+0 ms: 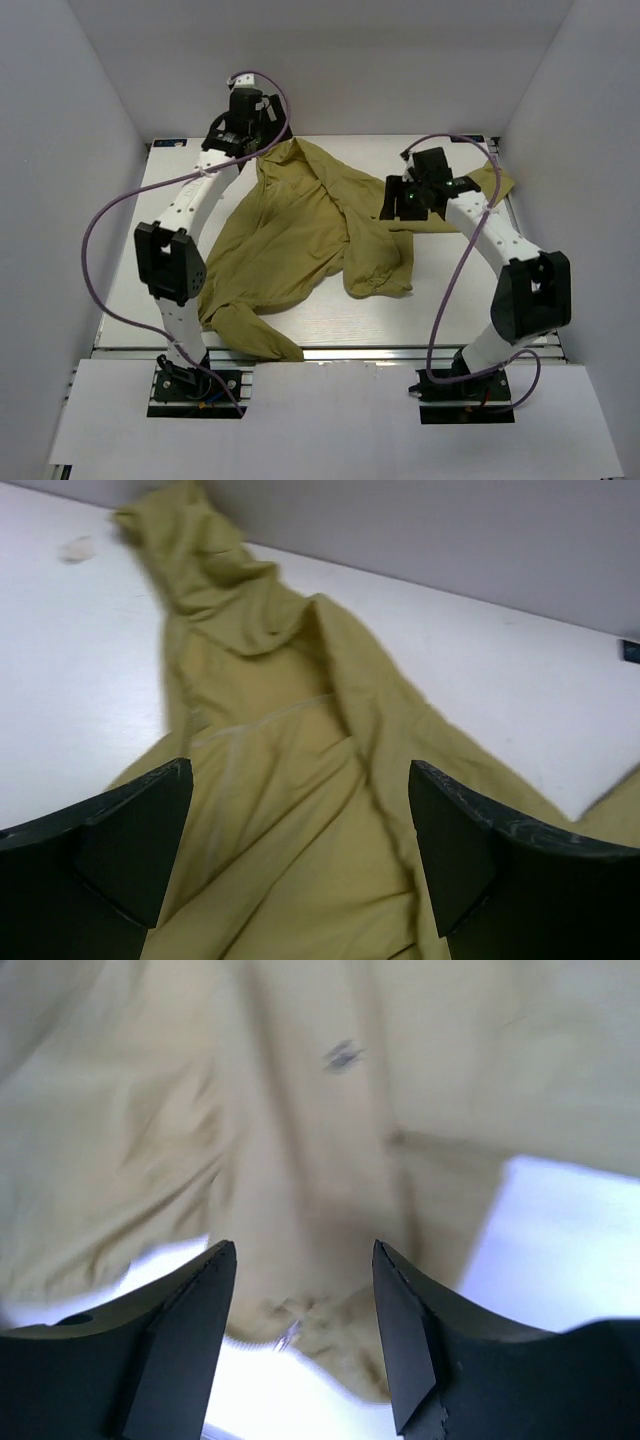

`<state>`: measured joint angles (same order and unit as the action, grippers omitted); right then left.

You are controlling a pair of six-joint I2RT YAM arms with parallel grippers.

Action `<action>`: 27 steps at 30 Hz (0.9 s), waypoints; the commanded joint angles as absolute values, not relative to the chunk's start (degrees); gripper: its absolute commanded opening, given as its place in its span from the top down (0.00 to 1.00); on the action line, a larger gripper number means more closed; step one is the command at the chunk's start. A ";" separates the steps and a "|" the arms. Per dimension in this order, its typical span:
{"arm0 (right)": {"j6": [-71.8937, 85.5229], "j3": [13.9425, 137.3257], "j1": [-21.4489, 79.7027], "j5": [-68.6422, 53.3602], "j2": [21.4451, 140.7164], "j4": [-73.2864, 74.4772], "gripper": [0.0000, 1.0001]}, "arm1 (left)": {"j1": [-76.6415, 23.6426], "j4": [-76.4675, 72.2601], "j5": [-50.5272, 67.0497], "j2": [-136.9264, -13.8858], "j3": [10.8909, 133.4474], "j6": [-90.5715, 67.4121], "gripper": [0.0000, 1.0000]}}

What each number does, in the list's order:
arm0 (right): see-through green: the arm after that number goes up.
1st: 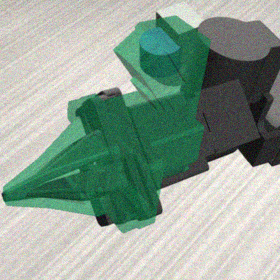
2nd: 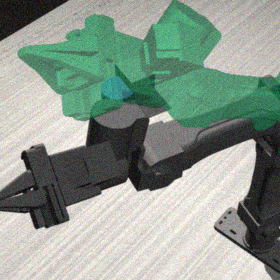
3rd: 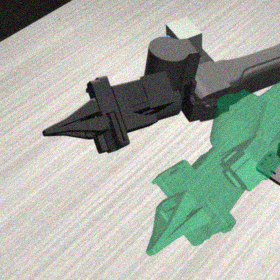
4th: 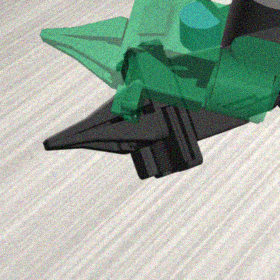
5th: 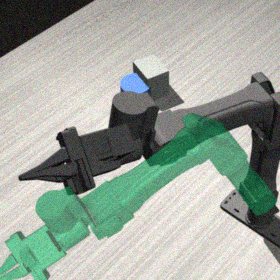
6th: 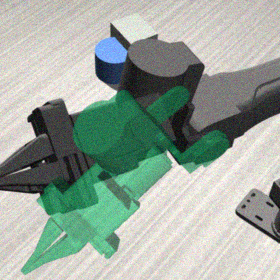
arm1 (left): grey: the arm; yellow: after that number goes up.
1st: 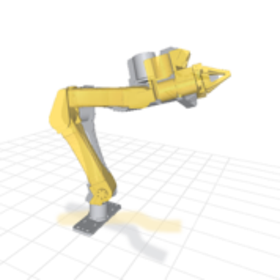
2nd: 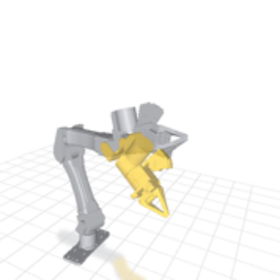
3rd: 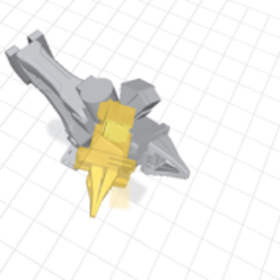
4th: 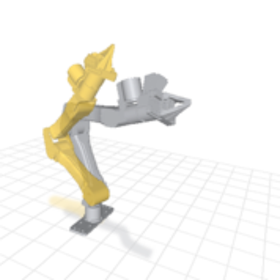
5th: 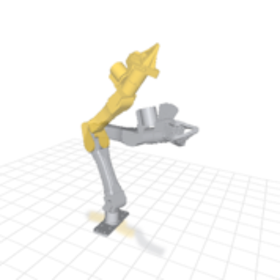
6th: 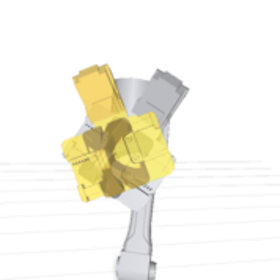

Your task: Zip up the jacket

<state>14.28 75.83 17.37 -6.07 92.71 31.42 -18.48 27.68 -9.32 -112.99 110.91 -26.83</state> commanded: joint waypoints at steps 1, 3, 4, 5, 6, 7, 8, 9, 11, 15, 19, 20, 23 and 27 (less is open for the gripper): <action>12.14 70.24 23.53 -8.70 88.69 32.44 0.37 | -18.19 43.93 -17.92 -112.76 106.79 -21.36 0.02; 10.81 67.17 31.35 -10.45 86.93 32.43 0.37 | -18.19 46.14 -18.63 -114.16 105.47 -20.75 0.02; 10.90 66.10 33.81 -11.68 86.58 32.08 0.37 | -18.19 46.23 -19.07 -115.82 104.95 -20.48 0.02; 11.07 63.48 38.36 -14.91 86.05 30.17 0.37 | -18.28 46.32 -21.07 -116.97 104.59 -20.30 0.02; 11.42 63.46 40.58 -16.16 85.70 28.41 0.37 | -18.19 46.14 -22.31 -118.29 104.68 -20.13 0.02; 11.60 61.19 45.22 -16.78 85.52 25.60 0.37 | -18.19 46.14 -23.37 -121.00 106.07 -19.95 0.02; 11.60 60.74 47.79 -16.35 85.69 24.79 0.37 | -18.11 46.32 -23.64 -122.50 107.30 -19.78 0.02; 11.08 60.65 50.07 -15.56 86.30 24.35 0.37 | -18.11 46.14 -23.03 -124.00 108.71 -18.56 0.02; 10.02 61.96 56.56 -12.93 89.10 24.35 0.36 | -18.11 45.88 -21.72 -127.78 111.52 -17.23 0.02; 9.40 64.86 60.90 -10.19 94.82 24.17 0.36 | -18.11 42.72 -21.27 -130.34 115.48 -15.83 0.02; 7.48 66.27 62.75 -11.33 98.34 22.68 0.36 | -18.11 40.34 -22.49 -130.78 115.49 -15.56 0.03; 6.95 67.05 63.10 -12.03 98.78 22.68 0.36 | -18.11 40.17 -23.11 -131.48 115.49 -15.64 0.03; 5.01 68.20 64.42 -12.31 100.10 22.15 0.35 | -17.93 40.69 -25.05 -132.71 116.19 -15.64 0.06; 4.66 69.52 64.78 -13.27 101.77 21.18 0.35 | -17.14 40.44 -24.87 -132.99 116.11 -17.05 0.08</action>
